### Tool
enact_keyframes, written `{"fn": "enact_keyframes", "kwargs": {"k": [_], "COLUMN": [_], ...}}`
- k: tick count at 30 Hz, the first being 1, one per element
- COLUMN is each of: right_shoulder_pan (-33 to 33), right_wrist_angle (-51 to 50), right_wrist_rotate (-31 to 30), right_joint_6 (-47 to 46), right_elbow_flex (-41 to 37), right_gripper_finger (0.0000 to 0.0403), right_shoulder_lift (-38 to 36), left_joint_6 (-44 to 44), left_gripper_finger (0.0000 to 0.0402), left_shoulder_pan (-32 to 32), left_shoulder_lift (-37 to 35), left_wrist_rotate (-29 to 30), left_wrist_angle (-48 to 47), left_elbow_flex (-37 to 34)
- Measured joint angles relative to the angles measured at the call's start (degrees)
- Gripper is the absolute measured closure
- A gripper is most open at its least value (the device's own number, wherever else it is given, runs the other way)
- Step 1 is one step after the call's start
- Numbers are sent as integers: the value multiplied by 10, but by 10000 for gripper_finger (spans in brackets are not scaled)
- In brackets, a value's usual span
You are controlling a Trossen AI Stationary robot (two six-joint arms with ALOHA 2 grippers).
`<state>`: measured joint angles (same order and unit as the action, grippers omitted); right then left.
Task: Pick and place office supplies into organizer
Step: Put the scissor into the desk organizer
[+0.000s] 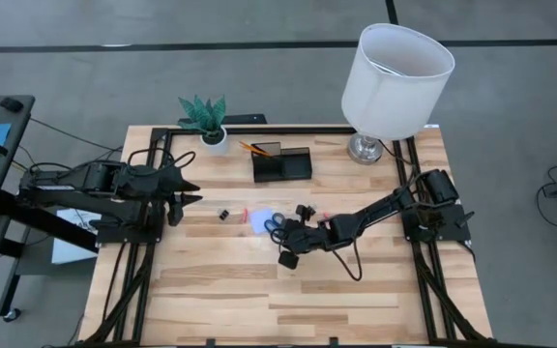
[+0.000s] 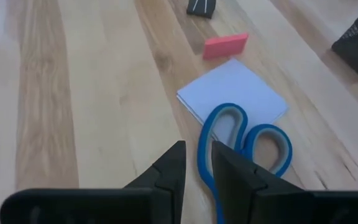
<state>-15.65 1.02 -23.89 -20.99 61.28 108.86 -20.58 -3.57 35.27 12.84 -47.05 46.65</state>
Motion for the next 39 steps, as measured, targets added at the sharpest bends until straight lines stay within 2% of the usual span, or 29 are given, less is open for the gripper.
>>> {"fn": "enact_keyframes", "kwargs": {"k": [15,21,28,33,39], "right_shoulder_pan": [2,8,11,13,16], "right_wrist_angle": [20,20,-18,-52,-112], "right_wrist_rotate": [-4,0,15,43,43], "right_joint_6": [15,-14,-22,-19,-9], "right_elbow_flex": [0,0,19,49,91], "right_gripper_finger": [333,329,298,264,234], "right_shoulder_lift": [0,0,2,35,74], "left_joint_6": [0,0,0,0,0], "left_gripper_finger": [276,276,276,276,276], "left_shoulder_pan": [0,0,0,0,0], "left_shoulder_lift": [0,0,0,0,0], "left_wrist_rotate": [0,0,0,0,0], "left_wrist_angle": [0,0,0,0,0], "left_elbow_flex": [0,0,0,0,0]}}
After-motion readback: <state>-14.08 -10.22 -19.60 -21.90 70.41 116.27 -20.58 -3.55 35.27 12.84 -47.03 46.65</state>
